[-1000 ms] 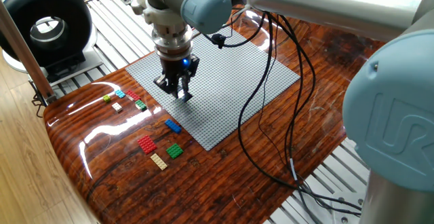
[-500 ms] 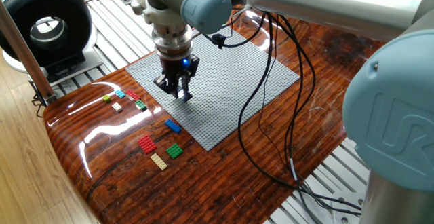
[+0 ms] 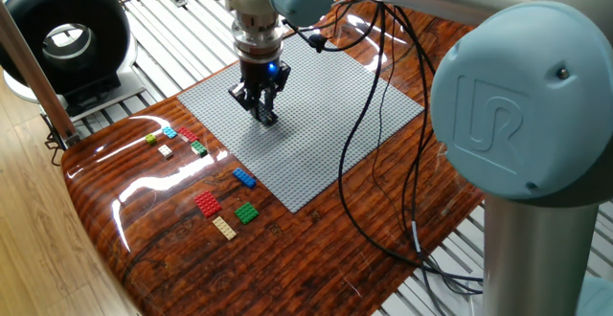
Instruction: Build with small Lego blocks
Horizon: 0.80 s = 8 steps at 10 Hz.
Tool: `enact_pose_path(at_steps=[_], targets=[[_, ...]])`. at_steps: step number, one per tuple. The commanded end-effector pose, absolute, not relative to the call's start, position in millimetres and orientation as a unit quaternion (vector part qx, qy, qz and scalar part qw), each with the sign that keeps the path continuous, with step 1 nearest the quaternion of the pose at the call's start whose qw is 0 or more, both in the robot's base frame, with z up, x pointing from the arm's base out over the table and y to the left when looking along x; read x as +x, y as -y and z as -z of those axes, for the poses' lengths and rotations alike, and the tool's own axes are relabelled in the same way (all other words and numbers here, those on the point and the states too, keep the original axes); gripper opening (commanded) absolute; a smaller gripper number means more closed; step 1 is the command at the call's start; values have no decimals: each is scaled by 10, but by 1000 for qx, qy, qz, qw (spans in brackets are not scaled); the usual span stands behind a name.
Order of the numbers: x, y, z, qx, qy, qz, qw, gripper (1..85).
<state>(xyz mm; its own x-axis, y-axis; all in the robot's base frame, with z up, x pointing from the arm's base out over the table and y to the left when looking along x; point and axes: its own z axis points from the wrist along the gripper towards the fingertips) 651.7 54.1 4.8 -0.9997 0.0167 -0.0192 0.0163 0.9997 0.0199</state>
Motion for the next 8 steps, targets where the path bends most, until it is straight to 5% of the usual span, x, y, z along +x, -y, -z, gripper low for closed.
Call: enact_pose_path(at_steps=[1, 8], targets=[[6521, -521, -56, 8, -1000, -11, 9, 10], [6492, -550, -45, -9, -1000, -15, 2, 23]])
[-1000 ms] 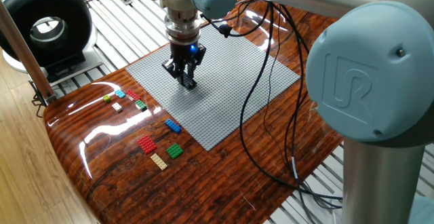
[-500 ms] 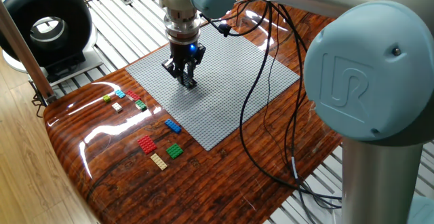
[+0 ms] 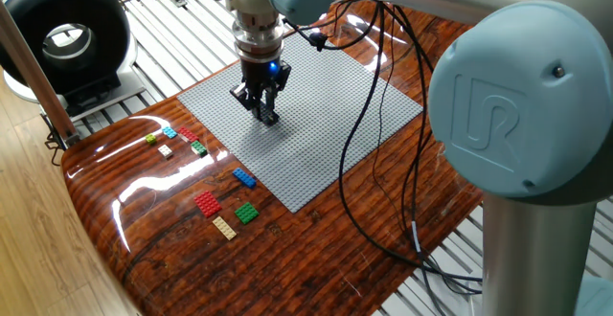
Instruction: Build with small Lego blocks
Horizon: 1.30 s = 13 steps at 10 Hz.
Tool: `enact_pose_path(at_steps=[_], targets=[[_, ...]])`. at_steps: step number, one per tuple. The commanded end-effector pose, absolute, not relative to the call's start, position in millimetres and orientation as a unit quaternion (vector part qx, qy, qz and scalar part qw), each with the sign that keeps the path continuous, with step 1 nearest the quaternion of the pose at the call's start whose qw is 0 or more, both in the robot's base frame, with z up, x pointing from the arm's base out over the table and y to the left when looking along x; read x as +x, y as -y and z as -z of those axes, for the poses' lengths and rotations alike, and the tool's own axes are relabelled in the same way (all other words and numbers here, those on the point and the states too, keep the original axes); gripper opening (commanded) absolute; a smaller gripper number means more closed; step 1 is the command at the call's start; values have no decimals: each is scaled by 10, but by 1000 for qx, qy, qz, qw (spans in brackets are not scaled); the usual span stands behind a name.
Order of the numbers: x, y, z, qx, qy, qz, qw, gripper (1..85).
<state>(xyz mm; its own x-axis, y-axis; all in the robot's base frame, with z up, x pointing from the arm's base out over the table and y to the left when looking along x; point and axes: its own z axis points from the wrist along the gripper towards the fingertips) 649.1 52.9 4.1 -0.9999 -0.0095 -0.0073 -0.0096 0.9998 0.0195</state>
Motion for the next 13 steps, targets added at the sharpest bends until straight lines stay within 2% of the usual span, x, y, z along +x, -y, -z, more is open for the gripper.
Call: enact_pose_path(at_steps=[1, 2, 4, 7, 13], targets=[[6490, -531, -44, -11, -1000, -11, 1, 40], [6487, -530, -42, -15, -1000, -11, 1, 190], [6483, -538, -45, -21, -1000, -14, 0, 313], [6490, -536, -48, -24, -1000, -13, 1, 427], [6495, -526, -66, -26, -1000, -17, 0, 430]])
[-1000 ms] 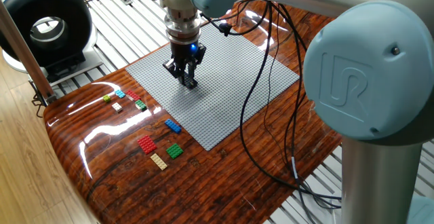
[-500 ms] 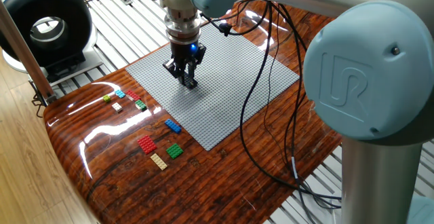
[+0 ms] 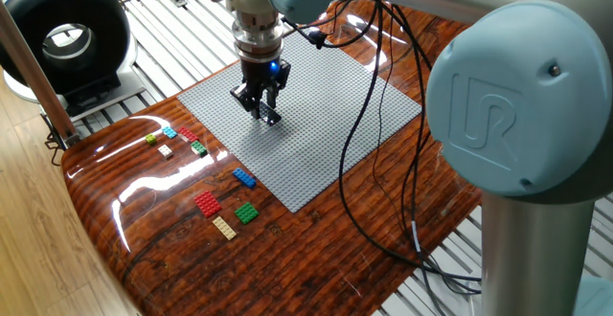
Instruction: Build with small Lego blocks
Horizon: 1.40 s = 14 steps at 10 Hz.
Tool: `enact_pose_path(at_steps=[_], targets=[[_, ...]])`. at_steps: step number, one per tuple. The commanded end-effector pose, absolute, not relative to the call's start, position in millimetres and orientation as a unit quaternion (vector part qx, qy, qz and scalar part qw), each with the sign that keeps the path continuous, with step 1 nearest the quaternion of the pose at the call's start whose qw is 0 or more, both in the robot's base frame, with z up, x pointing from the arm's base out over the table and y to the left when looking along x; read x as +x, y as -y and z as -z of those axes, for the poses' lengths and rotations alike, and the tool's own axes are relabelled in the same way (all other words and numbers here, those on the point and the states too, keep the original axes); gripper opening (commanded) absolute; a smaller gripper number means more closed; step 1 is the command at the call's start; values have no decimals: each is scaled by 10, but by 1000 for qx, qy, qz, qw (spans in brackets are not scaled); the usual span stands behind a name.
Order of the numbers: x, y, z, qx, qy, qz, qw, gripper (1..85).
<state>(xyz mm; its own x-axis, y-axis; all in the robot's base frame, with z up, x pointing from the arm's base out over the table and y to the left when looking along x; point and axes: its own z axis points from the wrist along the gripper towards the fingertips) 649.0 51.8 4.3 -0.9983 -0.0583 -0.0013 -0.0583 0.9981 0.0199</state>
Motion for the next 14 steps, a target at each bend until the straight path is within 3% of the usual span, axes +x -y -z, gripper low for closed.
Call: enact_pose_path(at_steps=[1, 14], targets=[[6487, -535, -76, -24, -1000, -18, -1, 430], [6346, -577, -47, -33, -999, -40, -12, 423]])
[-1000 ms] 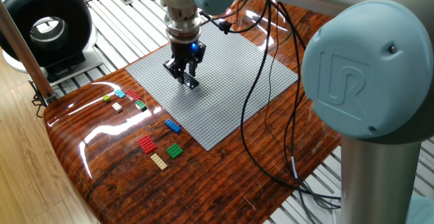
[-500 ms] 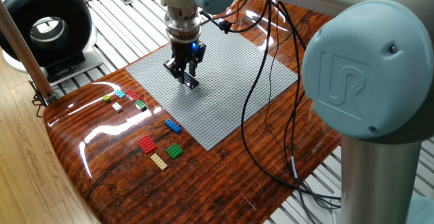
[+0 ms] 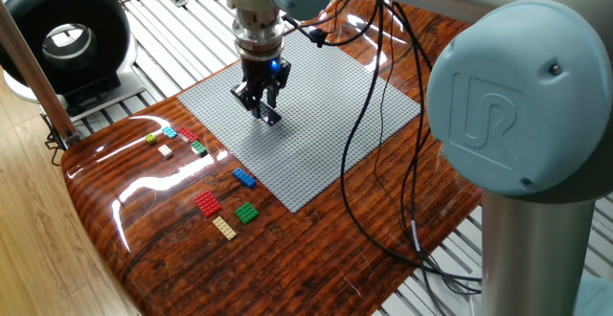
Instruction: Build with small Lego blocks
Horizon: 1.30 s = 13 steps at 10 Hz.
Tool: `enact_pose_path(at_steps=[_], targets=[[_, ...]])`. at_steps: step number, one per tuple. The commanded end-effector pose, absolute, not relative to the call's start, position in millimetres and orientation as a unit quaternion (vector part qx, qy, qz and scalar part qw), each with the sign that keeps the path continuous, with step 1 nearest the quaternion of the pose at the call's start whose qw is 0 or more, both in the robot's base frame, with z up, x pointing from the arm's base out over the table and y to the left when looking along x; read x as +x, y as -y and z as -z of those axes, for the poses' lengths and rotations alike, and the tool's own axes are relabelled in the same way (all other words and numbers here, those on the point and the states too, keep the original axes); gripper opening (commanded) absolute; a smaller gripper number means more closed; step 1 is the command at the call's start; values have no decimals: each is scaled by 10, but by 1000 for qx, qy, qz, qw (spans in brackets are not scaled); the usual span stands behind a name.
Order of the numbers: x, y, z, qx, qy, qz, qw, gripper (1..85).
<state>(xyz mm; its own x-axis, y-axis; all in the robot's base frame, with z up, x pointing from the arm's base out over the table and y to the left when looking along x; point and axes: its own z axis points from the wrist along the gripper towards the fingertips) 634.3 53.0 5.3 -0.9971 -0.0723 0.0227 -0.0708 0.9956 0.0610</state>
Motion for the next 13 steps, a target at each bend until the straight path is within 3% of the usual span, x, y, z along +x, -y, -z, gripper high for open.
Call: enact_pose_path(at_steps=[1, 13], targets=[[6348, -587, -42, 34, 999, 40, 12, 423], [6332, -544, -92, 32, 999, 38, 13, 423]])
